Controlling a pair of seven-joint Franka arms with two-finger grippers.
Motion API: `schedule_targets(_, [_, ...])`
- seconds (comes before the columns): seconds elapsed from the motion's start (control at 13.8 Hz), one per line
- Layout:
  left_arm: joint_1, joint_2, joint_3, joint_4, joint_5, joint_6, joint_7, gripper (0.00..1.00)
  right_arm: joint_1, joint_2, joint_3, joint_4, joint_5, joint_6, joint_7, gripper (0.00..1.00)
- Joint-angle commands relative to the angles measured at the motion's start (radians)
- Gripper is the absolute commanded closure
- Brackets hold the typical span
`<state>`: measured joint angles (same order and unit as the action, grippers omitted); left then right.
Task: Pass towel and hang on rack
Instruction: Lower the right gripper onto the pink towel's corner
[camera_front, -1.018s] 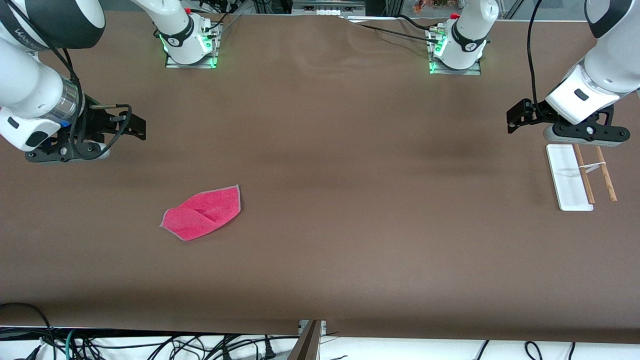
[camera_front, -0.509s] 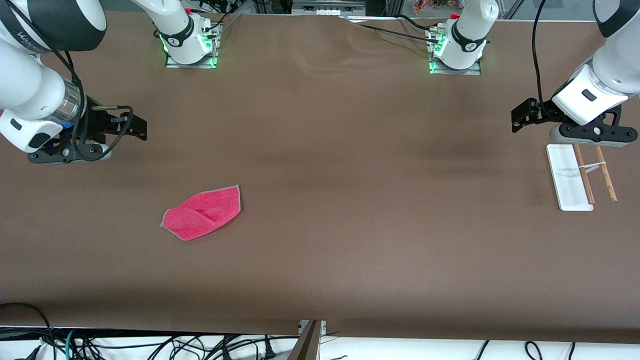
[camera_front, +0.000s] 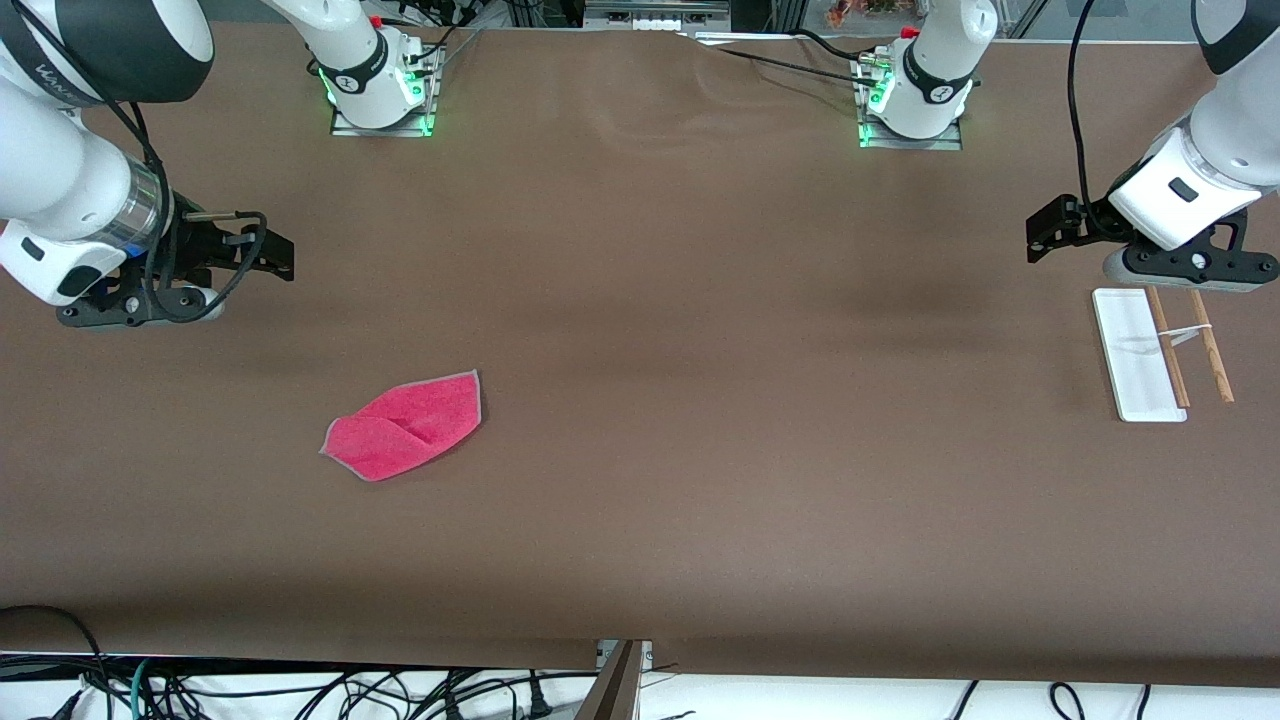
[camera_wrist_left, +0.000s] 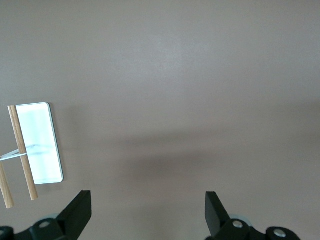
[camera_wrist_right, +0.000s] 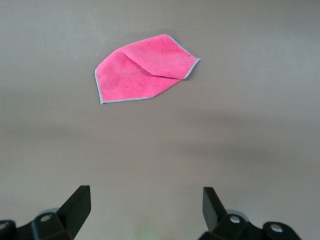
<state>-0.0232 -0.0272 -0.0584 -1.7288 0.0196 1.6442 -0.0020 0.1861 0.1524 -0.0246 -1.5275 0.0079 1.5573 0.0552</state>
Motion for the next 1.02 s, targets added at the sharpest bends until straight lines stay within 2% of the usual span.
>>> schedule_targets(0.0, [0.009,0.015,-0.001,0.034,-0.026,-0.024,0.023,0.00,-0.001,0.004,0.005,-0.016,-0.006,0.020,0.012,0.01])
schedule_targets(0.29, [0.009,0.015,-0.001,0.034,-0.026,-0.024,0.025,0.00,-0.005,0.081,0.002,-0.031,-0.006,0.098,0.003,0.01])
schedule_targets(0.51, [0.009,0.015,-0.001,0.034,-0.026,-0.024,0.030,0.00,-0.010,0.169,0.000,-0.069,-0.006,0.257,-0.003,0.01])
schedule_targets(0.95, [0.009,0.015,-0.001,0.034,-0.026,-0.026,0.030,0.00,-0.034,0.384,-0.002,-0.071,-0.005,0.539,-0.038,0.02])
